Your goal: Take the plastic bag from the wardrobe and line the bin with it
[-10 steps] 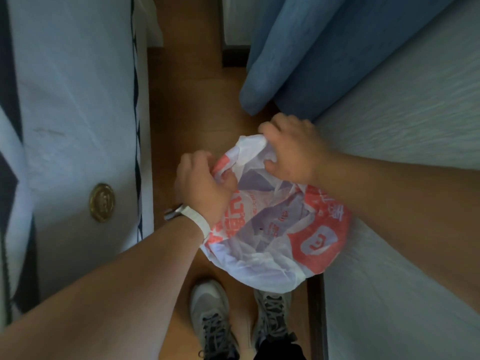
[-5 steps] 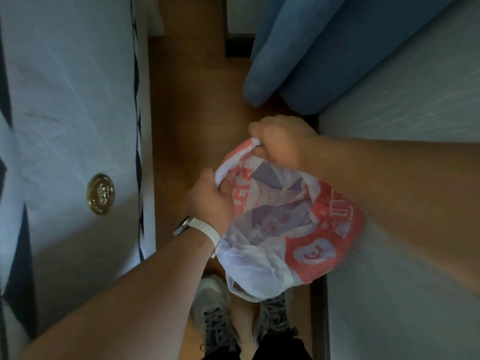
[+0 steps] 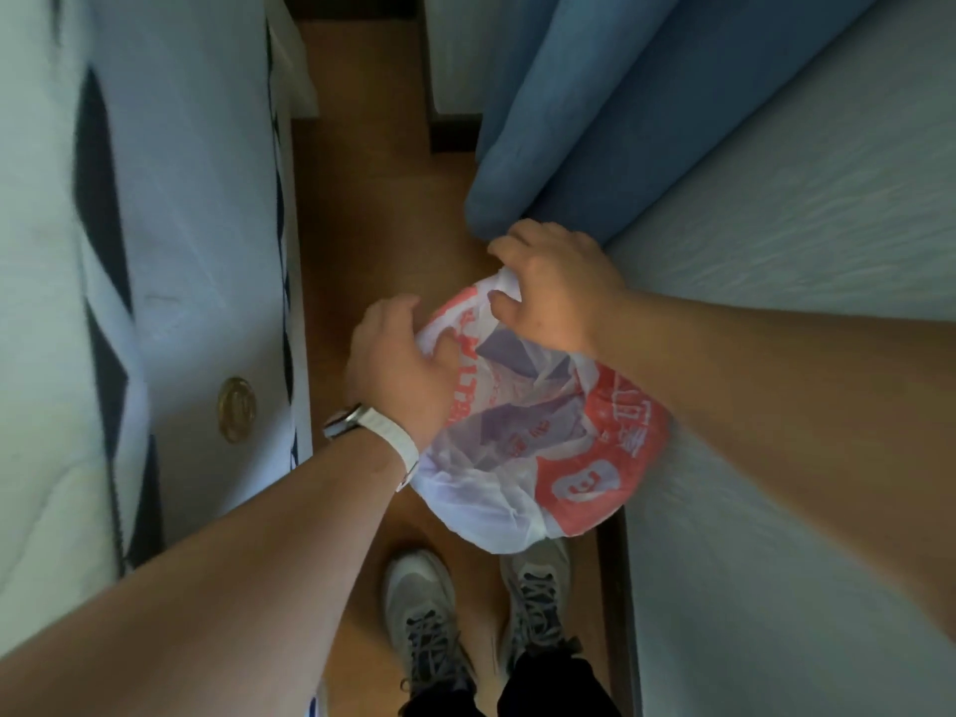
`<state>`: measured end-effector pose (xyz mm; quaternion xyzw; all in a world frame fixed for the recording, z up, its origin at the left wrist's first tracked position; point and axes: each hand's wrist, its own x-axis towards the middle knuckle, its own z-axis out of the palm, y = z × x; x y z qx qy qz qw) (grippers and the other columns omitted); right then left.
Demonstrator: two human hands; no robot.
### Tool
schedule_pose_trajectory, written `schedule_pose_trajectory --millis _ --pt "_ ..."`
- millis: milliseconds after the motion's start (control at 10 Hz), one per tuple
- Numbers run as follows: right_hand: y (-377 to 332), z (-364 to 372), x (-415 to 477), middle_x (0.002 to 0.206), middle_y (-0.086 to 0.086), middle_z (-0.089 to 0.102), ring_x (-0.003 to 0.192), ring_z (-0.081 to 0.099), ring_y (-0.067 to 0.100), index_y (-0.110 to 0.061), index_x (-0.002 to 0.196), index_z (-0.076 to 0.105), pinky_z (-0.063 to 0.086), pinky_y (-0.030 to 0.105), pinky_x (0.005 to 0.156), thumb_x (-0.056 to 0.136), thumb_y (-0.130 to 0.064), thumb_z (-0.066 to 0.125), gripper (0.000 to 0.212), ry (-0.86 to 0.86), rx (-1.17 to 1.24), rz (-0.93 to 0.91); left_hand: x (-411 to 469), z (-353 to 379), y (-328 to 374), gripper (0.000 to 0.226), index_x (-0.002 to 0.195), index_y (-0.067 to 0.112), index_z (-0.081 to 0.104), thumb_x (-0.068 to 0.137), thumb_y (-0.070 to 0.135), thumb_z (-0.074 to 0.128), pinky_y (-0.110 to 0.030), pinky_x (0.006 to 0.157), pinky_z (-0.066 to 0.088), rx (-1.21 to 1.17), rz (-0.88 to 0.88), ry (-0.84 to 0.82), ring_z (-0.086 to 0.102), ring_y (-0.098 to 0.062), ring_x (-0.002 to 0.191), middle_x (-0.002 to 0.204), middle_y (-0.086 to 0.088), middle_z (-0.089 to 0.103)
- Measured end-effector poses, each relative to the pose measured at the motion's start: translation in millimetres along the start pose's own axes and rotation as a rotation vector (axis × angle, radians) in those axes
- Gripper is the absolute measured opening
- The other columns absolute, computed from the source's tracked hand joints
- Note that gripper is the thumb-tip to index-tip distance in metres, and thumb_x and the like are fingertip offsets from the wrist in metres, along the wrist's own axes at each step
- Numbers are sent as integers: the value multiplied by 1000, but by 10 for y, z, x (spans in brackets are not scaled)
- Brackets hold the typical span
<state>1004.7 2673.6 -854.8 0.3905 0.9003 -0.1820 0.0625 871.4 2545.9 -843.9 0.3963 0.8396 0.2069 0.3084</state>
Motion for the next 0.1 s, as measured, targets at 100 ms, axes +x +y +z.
schedule_pose_trajectory --millis 100 --pt "-127 -316 -126 118 6 56 108 51 29 -15 124 54 40 41 85 89 -44 47 46 70 -6 34 -10 -337 255 45 131 15 54 89 31 62 -43 96 48 54 203 49 51 -26 120 133 -6 55"
